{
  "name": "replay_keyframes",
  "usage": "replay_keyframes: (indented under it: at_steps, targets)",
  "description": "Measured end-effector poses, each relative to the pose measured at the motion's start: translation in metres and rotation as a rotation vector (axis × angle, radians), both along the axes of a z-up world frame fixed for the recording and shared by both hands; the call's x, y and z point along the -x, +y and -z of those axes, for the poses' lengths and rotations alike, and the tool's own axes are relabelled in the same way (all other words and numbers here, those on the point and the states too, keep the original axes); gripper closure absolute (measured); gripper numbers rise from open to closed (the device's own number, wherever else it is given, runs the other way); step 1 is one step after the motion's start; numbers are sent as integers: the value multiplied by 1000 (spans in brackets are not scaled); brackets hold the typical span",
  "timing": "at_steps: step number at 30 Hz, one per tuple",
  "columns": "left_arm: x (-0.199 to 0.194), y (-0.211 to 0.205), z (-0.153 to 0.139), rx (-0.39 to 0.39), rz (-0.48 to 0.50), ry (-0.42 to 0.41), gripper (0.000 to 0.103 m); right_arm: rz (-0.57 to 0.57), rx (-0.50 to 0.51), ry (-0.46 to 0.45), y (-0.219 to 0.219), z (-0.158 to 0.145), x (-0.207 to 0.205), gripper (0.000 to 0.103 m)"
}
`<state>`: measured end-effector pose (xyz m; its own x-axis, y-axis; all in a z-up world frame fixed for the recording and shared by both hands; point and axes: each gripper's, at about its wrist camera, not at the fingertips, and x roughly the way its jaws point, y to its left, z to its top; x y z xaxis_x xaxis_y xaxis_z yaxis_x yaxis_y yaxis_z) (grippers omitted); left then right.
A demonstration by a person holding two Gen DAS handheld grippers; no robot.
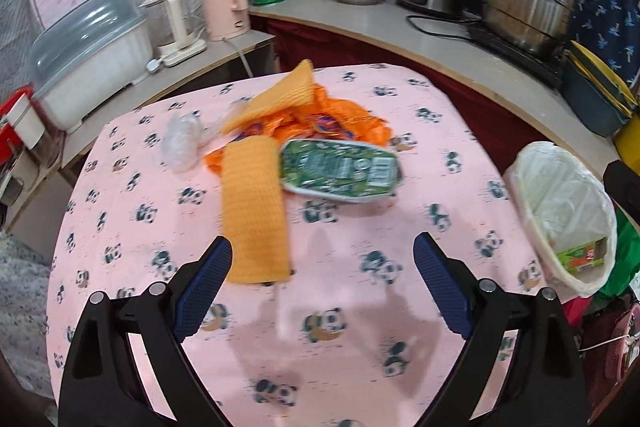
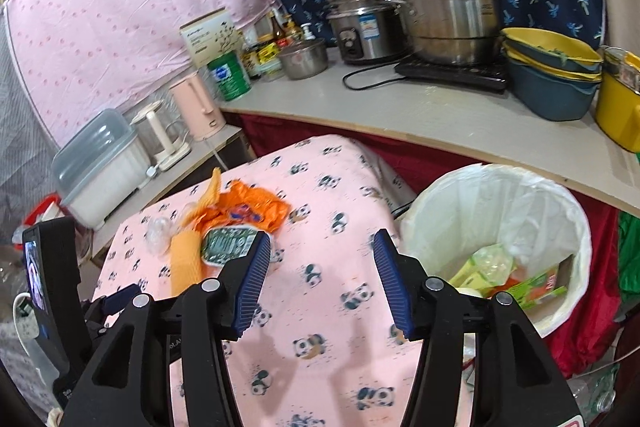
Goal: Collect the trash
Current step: 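Move both tools back over the table toward the remaining trash, then grasp the orange foam net sleeve with the left gripper while the right grasps the green drink carton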
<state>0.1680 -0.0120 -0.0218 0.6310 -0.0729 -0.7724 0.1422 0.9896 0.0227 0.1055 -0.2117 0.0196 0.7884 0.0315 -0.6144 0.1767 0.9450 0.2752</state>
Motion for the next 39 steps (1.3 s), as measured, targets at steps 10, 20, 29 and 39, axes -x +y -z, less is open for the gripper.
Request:
replay_keyframes:
  at_steps: [10,20,29,39]
  targets:
    - [-17,55,25,-8,-103,49,15,-83,2,56,47,26,-28,46]
    - [-49,71,49,21,-114,110,15,-119,-46,120,62,58,-74,42]
    - [-77,62,72,48,-90,160,14,-128,-95,182,69,91,-118,41]
    - [-97,65,89,129,-85,206,21,-138,-175,234,74,120,-152,41]
